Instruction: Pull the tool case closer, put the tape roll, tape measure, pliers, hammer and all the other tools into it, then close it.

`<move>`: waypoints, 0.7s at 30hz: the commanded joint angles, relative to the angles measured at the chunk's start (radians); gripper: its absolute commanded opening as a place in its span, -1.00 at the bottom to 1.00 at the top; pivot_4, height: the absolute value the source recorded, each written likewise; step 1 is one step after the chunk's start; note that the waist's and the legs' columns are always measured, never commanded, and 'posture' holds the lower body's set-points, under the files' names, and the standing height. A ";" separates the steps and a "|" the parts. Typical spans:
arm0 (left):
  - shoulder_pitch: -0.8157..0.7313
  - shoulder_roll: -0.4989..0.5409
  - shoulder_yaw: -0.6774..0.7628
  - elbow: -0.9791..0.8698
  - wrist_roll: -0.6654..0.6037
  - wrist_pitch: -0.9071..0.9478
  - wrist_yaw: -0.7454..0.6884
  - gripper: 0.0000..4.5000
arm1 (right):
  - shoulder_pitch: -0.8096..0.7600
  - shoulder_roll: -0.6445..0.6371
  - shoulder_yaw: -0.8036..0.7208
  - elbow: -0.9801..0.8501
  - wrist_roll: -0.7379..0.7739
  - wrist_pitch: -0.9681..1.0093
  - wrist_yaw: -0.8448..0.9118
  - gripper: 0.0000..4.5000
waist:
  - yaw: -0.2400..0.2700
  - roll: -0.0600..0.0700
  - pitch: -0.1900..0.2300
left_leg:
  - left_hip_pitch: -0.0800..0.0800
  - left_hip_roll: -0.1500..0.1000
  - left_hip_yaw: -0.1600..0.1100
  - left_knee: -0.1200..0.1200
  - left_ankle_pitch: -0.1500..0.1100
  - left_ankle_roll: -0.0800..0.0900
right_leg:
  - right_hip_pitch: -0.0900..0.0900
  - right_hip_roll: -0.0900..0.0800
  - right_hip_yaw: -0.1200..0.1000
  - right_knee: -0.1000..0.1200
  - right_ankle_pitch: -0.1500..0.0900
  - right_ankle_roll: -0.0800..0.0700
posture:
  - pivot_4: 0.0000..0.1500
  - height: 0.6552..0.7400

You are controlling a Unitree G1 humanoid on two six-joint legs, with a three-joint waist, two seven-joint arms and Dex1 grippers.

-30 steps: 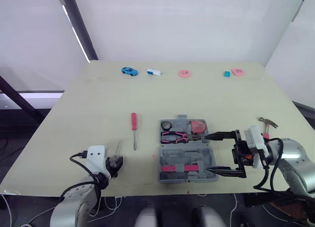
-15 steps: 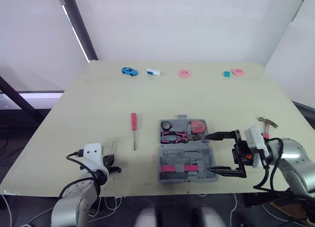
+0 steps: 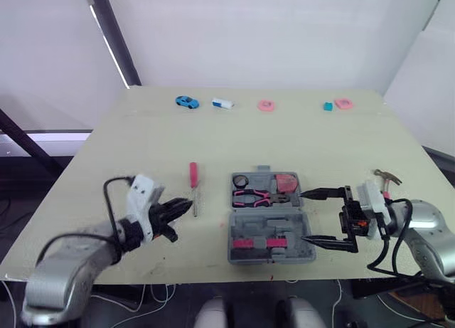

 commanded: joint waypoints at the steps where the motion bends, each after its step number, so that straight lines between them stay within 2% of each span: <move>1: -0.144 0.096 -0.217 0.048 0.073 -0.061 -0.194 -0.99 | 0.036 -0.026 -0.068 -0.011 -0.008 -0.034 -0.020 1.00 | 0.004 0.000 0.000 | 0.000 0.000 0.000 -0.001 0.000 0.000 | 0.000 0.000 0.000 -0.001 0.000 0.000 | 1.00 1.00; 4: -0.310 0.098 -0.370 0.134 0.127 -0.077 -0.284 -0.99 | 0.076 -0.051 -0.113 -0.006 -0.014 -0.046 -0.032 1.00 | 0.008 0.000 0.001 | -0.001 -0.001 0.004 -0.003 0.000 0.000 | -0.001 0.001 0.000 -0.002 0.000 0.000 | 1.00 1.00; 8: -0.520 0.046 -0.565 0.260 0.231 -0.043 -0.340 -0.99 | 0.145 -0.092 -0.195 0.004 -0.009 -0.053 -0.032 1.00 | 0.019 0.000 0.001 | -0.002 -0.001 0.003 -0.004 0.000 0.000 | -0.002 0.003 0.000 -0.002 0.000 0.000 | 1.00 1.00; 17: -0.712 -0.106 -0.799 0.429 0.388 -0.018 -0.383 -0.99 | 0.228 -0.147 -0.290 0.005 0.000 -0.034 -0.032 1.00 | 0.013 -0.001 0.002 | -0.002 -0.001 0.003 -0.003 0.000 0.000 | -0.002 0.005 0.002 -0.001 0.002 0.005 | 1.00 1.00; 21: -0.744 -0.156 -0.844 0.482 0.436 -0.037 -0.402 -0.99 | 0.253 -0.168 -0.319 0.002 0.010 -0.023 -0.031 1.00 | 0.018 -0.001 0.002 | -0.002 -0.001 0.003 -0.002 0.000 0.000 | -0.002 0.005 0.002 -0.001 0.002 0.005 | 1.00 1.00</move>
